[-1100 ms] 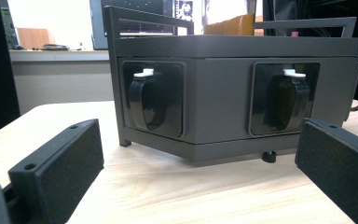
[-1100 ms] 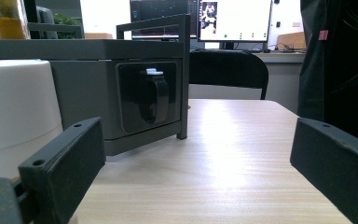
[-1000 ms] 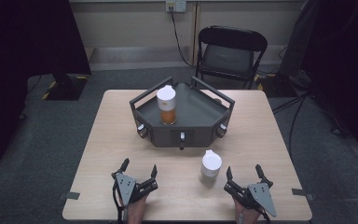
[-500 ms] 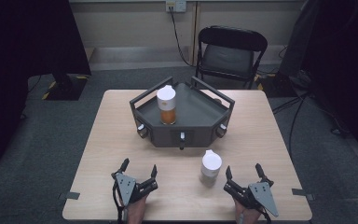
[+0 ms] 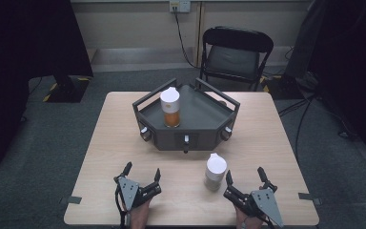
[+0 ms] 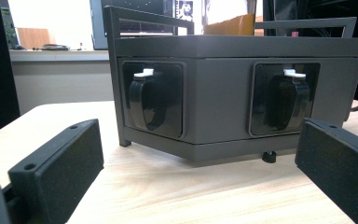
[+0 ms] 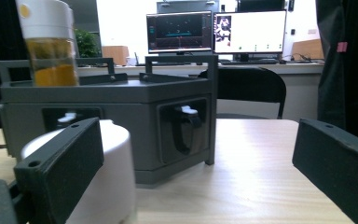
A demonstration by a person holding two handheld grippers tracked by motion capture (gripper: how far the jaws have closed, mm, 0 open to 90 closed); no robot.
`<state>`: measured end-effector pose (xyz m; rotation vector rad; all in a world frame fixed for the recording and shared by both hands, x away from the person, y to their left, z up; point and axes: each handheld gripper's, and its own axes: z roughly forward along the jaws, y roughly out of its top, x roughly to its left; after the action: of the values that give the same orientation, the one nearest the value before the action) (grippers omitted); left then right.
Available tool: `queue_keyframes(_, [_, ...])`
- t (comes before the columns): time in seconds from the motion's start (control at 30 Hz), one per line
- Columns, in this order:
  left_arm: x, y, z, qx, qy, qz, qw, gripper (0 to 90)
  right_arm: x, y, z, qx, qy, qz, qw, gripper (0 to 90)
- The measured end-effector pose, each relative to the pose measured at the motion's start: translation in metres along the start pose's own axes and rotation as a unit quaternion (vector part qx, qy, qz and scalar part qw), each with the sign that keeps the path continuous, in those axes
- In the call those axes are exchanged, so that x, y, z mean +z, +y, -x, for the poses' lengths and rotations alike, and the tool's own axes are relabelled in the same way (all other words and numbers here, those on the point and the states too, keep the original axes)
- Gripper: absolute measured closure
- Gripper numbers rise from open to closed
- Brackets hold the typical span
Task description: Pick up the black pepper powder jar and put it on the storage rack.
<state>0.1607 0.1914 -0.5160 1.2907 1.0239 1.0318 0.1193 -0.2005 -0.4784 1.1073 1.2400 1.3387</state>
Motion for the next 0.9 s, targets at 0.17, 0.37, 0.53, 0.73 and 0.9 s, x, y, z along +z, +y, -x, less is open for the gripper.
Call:
queue_keyframes(0.17, [0.000, 0.000, 0.000, 0.000, 0.000, 0.000, 1.0000, 0.4, -0.001, 0.005, -0.002, -0.004, 0.013, 0.008, 0.9999, 0.5])
queue_keyframes(0.37, [0.000, 0.000, 0.000, 0.000, 0.000, 0.000, 1.0000, 0.4, 0.002, 0.009, -0.004, -0.003, 0.040, 0.008, 0.9992, 0.5])
queue_keyframes(0.53, [0.000, 0.000, 0.000, 0.000, 0.000, 0.000, 1.0000, 0.4, 0.005, 0.009, -0.009, -0.002, 0.061, 0.006, 0.9981, 0.5])
queue_keyframes(0.73, [0.000, 0.000, 0.000, 0.000, 0.000, 0.000, 1.0000, 0.4, 0.010, 0.008, -0.014, -0.005, 0.073, 0.005, 0.9973, 0.5])
queue_keyframes(0.9, [0.000, 0.000, 0.000, 0.000, 0.000, 0.000, 1.0000, 0.5, 0.017, 0.007, -0.017, -0.012, 0.081, 0.003, 0.9966, 0.5])
